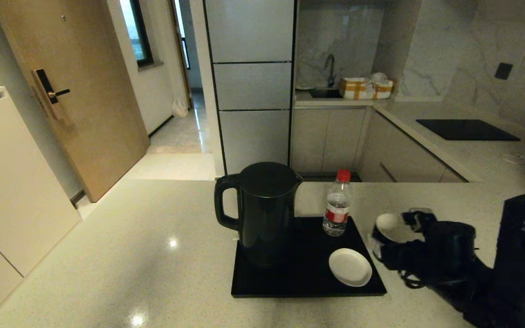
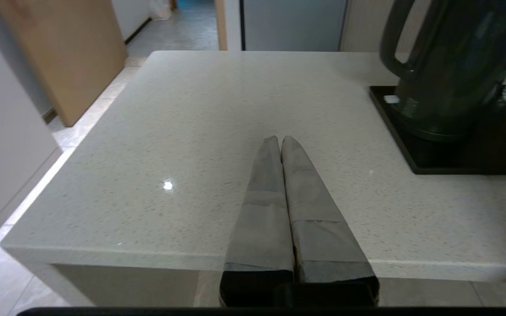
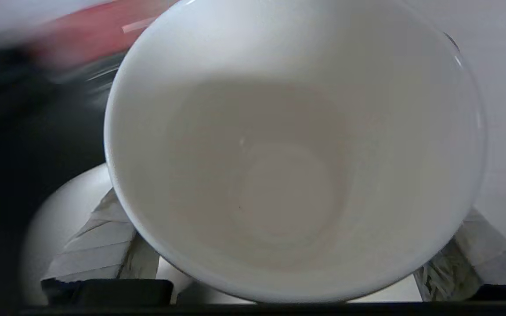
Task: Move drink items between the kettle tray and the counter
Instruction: Place it on the right
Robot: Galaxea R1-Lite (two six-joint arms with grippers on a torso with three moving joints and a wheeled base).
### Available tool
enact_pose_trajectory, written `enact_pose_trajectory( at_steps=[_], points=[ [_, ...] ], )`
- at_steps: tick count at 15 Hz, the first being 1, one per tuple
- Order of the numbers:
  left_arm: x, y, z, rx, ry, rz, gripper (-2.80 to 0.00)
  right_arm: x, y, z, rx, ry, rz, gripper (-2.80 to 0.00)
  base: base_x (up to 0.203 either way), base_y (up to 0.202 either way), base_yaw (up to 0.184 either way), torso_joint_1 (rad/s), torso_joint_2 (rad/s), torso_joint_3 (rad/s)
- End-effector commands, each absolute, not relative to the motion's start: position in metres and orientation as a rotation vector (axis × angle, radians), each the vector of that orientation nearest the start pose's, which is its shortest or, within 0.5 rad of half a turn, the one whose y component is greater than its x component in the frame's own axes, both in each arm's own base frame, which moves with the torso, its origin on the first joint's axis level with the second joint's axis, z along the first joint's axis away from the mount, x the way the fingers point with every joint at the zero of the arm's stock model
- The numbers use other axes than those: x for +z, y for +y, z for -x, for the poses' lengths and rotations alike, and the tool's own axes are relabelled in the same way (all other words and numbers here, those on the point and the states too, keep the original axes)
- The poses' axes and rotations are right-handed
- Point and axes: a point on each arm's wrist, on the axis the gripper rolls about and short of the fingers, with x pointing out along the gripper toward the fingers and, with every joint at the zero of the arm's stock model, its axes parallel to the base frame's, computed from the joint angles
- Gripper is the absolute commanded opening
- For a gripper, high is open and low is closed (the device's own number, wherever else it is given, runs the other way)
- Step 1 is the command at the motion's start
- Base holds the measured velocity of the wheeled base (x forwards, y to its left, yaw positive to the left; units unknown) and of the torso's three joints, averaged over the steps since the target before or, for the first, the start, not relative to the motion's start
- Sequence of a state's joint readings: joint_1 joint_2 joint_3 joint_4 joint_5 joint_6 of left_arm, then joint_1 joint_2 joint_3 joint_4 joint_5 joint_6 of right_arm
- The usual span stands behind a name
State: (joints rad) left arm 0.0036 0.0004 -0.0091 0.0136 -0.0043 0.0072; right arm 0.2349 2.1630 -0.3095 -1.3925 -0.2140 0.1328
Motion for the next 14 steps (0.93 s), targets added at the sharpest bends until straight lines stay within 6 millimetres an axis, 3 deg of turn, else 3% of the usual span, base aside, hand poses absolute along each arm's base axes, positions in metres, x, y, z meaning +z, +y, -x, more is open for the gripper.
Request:
enact_pose_trajectory(
  at_steps=[1,4,6,12,13,14],
  points=[
    [0.077,0.000,0.024,0.000,0.005,-0.008,-2.80,0.026,0.006,-0.287,-0.186,0.409,-0.082,-2.80,0.000,0.000,0.000,0.000,0.00,0.000],
    [0.077,0.000,0.024,0.000,0.005,-0.006,-2.80,0.010,-0.019,-0.298,-0.253,0.448,-0.098,-2.80,0.000,0.000,0.000,0.000,0.00,0.000],
    [0.077,0.000,0.024,-0.001,0.005,-0.006,-2.80,-0.005,-0.022,-0.299,-0.257,0.490,-0.099,-2.80,0.000,0.000,0.000,0.000,0.00,0.000],
    [0.077,0.000,0.024,0.000,0.005,-0.006,-2.80,-0.016,-0.022,-0.298,-0.253,0.527,-0.096,-2.80,0.000,0.000,0.000,0.000,0.00,0.000],
    [0.077,0.000,0.024,-0.002,0.005,-0.006,-2.80,-0.017,-0.021,-0.297,-0.241,0.534,-0.098,0.00,0.000,0.000,0.000,0.000,0.00,0.000],
    [0.077,0.000,0.024,0.000,0.005,-0.006,-2.80,-0.017,-0.021,-0.298,-0.241,0.531,-0.099,0.00,0.000,0.000,0.000,0.000,0.00,0.000]
  ],
)
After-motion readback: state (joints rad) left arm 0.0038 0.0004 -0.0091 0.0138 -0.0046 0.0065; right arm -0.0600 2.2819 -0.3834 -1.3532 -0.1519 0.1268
